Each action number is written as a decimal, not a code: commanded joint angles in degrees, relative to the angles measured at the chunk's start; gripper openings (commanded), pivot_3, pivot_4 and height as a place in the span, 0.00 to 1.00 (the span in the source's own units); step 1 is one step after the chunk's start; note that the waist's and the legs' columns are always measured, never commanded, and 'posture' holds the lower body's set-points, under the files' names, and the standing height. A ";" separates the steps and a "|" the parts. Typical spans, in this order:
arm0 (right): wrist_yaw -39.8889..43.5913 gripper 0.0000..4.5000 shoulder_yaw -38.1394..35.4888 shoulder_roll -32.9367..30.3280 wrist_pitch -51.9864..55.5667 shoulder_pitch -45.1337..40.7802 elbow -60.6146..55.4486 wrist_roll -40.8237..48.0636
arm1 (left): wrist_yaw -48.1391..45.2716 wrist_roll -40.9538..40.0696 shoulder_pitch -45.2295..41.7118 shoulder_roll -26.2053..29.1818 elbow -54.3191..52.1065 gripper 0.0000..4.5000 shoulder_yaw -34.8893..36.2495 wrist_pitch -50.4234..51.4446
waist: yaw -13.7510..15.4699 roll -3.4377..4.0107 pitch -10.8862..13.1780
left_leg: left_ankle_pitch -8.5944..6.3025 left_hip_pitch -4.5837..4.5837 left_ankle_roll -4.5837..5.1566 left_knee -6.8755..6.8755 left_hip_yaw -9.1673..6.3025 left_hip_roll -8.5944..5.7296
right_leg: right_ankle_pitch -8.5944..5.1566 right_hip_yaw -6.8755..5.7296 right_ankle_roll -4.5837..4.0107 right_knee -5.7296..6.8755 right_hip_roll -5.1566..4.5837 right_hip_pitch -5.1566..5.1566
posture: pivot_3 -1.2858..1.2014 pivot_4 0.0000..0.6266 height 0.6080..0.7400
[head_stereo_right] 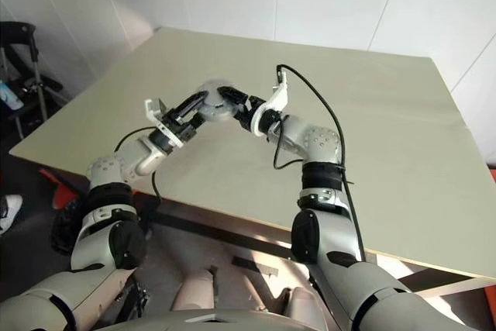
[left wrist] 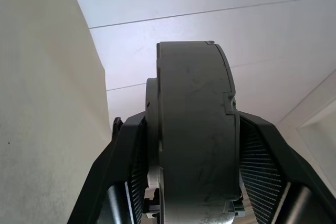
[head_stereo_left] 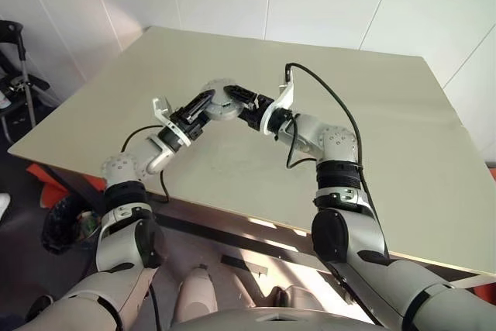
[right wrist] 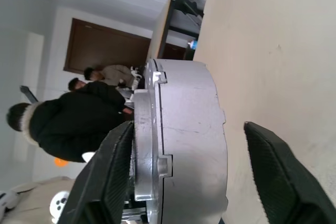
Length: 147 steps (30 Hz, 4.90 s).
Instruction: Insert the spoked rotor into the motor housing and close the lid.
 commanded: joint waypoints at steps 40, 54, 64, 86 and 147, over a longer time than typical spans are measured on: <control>7.31 0.88 4.33 -5.91 -13.31 -1.38 0.52 -18.56 | 0.60 1.73 -0.70 4.72 -2.94 0.47 0.30 -12.18 | -0.08 -0.01 0.00 | 0.00 -0.02 0.00 0.01 0.00 0.01 | 0.00 0.02 0.00 0.00 0.02 -0.02 | 0.52 0.00 1.00; 10.99 0.88 4.56 -10.32 -11.47 0.21 -5.16 -19.46 | 9.01 11.20 -2.55 8.92 8.61 0.47 3.28 -27.98 | 0.02 -0.11 0.06 | 0.00 -0.04 0.00 0.07 -0.01 0.01 | 0.02 0.02 0.04 0.00 0.02 0.00 | 0.52 0.00 1.00; 10.44 0.88 3.86 -9.70 -11.45 0.19 -5.29 -20.04 | 16.11 14.66 -3.78 9.67 14.69 0.47 3.21 -27.86 | -0.01 -0.14 0.08 | 0.00 -0.03 0.00 0.10 -0.01 0.01 | 0.02 0.03 0.04 0.03 0.01 0.00 | 0.52 0.00 1.00; 9.80 0.88 3.36 -8.73 -12.15 -0.15 -3.01 -21.43 | 17.00 18.80 -0.83 10.15 15.18 1.00 -1.50 -16.01 | -0.09 -0.14 0.04 | 0.02 0.43 -0.05 0.07 0.01 -0.05 | 0.07 0.08 0.03 0.04 -0.05 0.34 | 0.52 0.00 1.00; 50.92 0.88 23.86 -27.25 -39.83 26.68 -20.05 -40.91 | -17.34 42.80 16.42 15.97 -30.50 1.00 -32.76 -41.83 | -1.12 -0.11 0.03 | -0.22 0.31 0.39 0.48 0.11 -0.01 | -0.03 0.16 -0.21 0.13 -0.10 0.32 | 0.52 0.00 1.00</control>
